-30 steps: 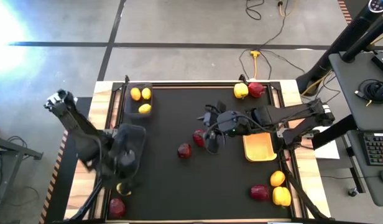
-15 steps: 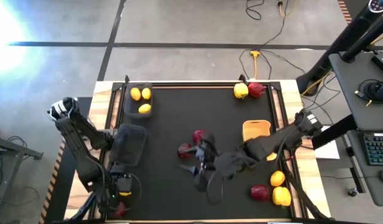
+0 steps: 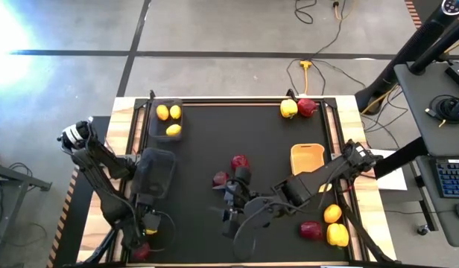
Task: Sort produce into baskets
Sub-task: Put the yellow lemon into the top black bin
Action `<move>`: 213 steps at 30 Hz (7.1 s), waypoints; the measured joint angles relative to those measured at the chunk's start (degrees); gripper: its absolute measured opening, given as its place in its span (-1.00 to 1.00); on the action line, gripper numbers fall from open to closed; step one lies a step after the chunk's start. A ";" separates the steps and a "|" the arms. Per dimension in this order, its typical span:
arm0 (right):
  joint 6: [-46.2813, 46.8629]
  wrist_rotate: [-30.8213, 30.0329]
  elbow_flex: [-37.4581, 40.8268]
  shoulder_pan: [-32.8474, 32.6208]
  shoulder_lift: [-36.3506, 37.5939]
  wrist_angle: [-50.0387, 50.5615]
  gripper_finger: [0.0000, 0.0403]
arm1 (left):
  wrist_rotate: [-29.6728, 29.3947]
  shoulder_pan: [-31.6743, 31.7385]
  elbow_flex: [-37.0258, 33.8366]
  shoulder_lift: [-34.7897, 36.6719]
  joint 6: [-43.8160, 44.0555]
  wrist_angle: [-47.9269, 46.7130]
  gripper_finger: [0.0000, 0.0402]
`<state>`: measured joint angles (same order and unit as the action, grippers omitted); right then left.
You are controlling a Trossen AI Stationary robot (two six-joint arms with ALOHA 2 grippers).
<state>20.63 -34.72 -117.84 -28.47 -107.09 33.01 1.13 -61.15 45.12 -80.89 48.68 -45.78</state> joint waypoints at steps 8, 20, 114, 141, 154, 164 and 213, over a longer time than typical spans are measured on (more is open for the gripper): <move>0.41 0.02 0.20 -0.02 0.11 0.20 0.24 | -0.17 0.58 -4.13 0.21 4.08 5.76 0.42; -0.77 0.07 0.26 0.11 0.35 3.37 0.24 | -1.71 2.09 4.38 2.08 8.77 2.31 -0.08; 68.03 52.76 30.02 -16.64 9.41 56.34 0.66 | -16.74 56.14 20.72 7.62 -20.05 11.70 0.48; 72.01 59.39 69.49 -16.87 26.12 29.61 0.76 | -33.39 32.58 20.72 10.43 -0.94 -8.28 0.40; 71.99 59.61 75.48 -16.87 25.70 21.45 0.76 | -33.54 32.58 20.72 8.93 0.40 -8.24 0.39; 72.12 59.01 75.93 -16.90 25.75 20.87 0.77 | -33.60 32.58 20.72 9.04 0.40 -8.21 0.39; 70.65 35.31 53.06 -12.74 25.55 34.51 0.17 | -37.76 31.19 20.70 11.16 -0.07 -6.86 0.49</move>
<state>91.28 0.59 -64.78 -41.21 -81.54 67.53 -36.63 -29.96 65.82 -69.73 48.61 -52.64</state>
